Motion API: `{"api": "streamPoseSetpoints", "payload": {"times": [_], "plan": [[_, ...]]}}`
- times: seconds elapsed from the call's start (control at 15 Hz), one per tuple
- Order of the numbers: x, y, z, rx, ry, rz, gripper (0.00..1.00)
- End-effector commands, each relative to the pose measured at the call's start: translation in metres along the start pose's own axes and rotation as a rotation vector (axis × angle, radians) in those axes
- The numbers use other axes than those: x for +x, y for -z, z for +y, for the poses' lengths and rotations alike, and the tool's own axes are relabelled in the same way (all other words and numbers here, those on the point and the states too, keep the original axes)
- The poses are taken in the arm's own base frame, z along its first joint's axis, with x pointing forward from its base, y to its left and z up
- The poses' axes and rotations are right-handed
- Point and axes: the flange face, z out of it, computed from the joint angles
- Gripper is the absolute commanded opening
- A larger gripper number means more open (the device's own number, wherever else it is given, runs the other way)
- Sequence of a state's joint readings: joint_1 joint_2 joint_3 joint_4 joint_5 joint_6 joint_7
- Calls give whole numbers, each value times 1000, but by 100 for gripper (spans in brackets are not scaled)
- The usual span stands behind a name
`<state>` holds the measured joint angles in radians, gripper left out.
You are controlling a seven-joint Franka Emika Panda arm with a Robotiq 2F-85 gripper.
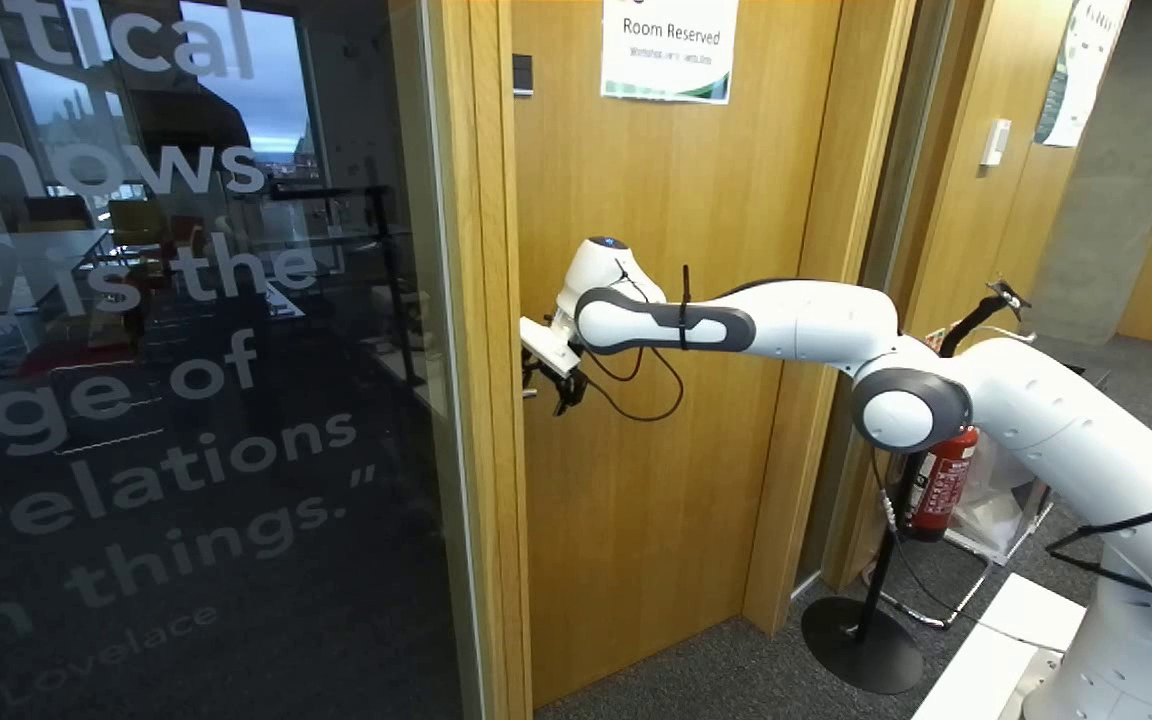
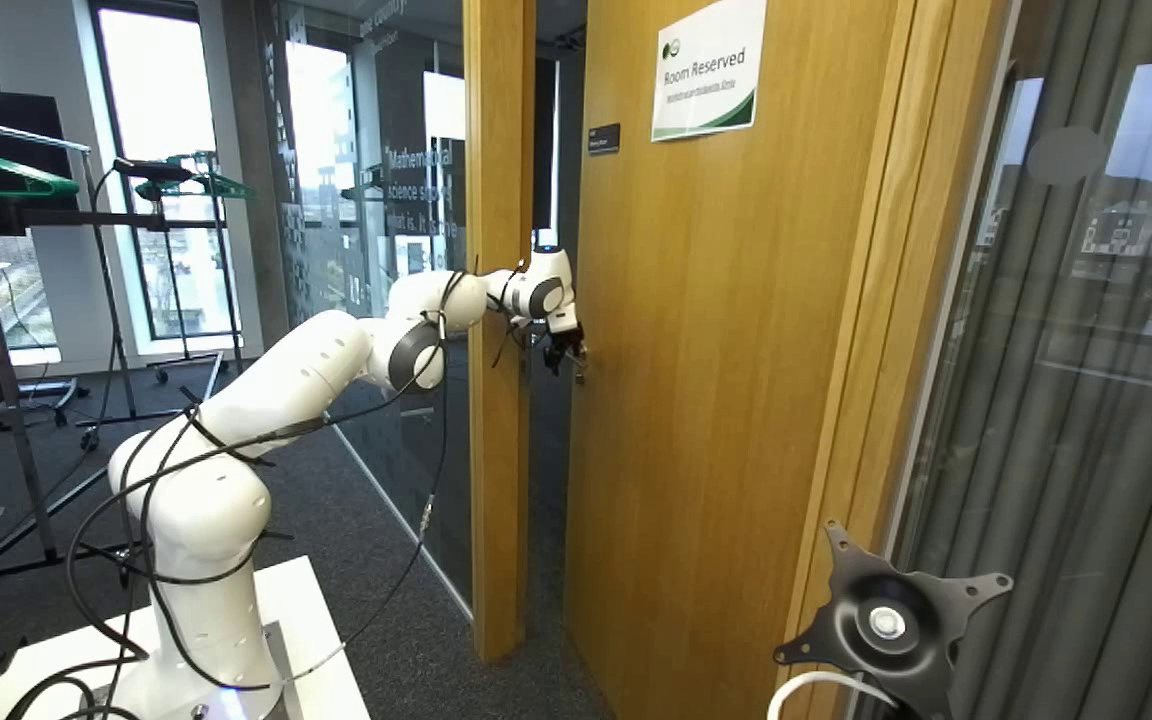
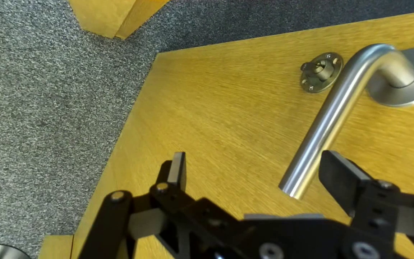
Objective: Hold the door handle
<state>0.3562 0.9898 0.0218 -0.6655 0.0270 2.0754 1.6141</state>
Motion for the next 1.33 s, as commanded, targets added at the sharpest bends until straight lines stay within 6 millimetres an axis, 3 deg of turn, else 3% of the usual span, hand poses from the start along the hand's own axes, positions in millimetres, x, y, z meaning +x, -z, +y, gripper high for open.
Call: {"api": "streamPoseSetpoints", "payload": {"times": [0.0, 0.27, 0.53, 0.73, 1.07, 1.27], "plan": [[6, -3, -2, 4, 36, 30, 100], [10, -23, 4, -17, 45, 39, 100], [9, -30, 5, -20, 47, 38, 100], [10, -18, 0, 4, 70, 52, 100], [13, 31, -18, 95, 142, 102, 100], [17, 39, -21, 119, 165, 116, 100]]}}
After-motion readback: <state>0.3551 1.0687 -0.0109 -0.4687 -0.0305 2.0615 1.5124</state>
